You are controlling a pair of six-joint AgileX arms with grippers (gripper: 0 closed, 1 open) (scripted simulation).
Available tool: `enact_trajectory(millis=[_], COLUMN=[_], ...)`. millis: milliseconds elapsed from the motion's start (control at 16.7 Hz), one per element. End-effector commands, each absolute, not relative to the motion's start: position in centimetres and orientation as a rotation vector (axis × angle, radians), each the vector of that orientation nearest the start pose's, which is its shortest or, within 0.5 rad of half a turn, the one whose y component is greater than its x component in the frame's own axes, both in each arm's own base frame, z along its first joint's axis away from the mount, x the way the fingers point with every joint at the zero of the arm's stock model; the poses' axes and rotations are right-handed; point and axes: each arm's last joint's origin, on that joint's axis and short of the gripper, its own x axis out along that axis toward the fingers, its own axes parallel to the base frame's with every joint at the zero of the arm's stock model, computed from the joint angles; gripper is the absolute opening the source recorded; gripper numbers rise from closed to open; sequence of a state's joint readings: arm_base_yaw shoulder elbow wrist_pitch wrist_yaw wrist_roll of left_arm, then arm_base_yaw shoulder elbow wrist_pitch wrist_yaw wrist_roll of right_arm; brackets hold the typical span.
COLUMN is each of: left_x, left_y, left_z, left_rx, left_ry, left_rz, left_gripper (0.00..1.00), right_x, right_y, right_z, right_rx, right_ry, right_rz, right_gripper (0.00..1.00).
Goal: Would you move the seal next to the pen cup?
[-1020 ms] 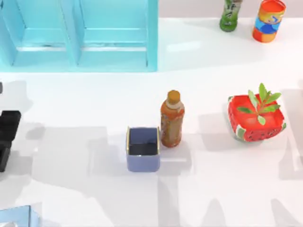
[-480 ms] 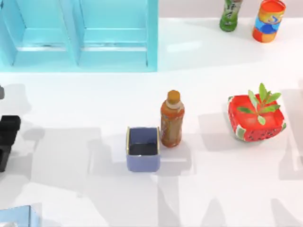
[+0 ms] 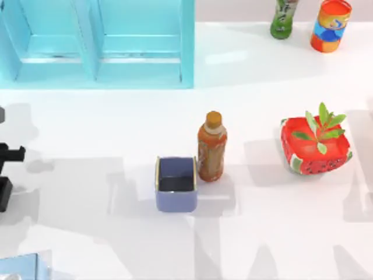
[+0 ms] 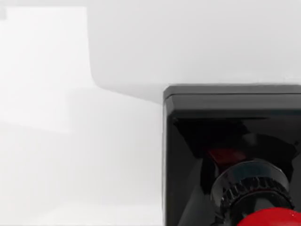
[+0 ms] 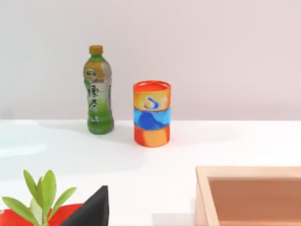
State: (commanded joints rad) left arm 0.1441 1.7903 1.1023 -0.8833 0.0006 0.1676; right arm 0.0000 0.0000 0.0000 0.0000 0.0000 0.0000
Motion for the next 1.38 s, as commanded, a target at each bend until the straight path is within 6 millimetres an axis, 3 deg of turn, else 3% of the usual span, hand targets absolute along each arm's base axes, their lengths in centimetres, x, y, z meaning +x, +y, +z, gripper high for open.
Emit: enact_trajectory(millis=[120,180,780,900,1080,1380], left_x=[30.7,30.7,31.0,31.7,32.6,31.1], left_y=[4.6,4.6,4.2,2.5,-1.5,-8.2], left_z=[14.9,14.9,15.3,16.6,20.6,27.5], left_rx=[0.015,0.015,0.018,0.020,0.023,0.020], left_ry=[1.571,1.571,1.571,1.571,1.577,1.584], left_rz=[-0.016,-0.016,-0.019,-0.021,-0.023,-0.016], left_gripper=[0.02,0.00,0.00,0.00,0.00,0.00], right_x=[10.6,10.6,10.6,10.6,10.6,10.6], right_y=[-0.1,-0.1,-0.1,-0.1,-0.1,-0.1], right_z=[16.0,16.0,16.0,16.0,16.0,16.0], right_rx=[0.000,0.000,0.000,0.000,0.000,0.000], right_ry=[0.000,0.000,0.000,0.000,0.000,0.000], right_rz=[0.000,0.000,0.000,0.000,0.000,0.000], right_gripper=[1.00,1.00,1.00,1.00,1.00,1.00])
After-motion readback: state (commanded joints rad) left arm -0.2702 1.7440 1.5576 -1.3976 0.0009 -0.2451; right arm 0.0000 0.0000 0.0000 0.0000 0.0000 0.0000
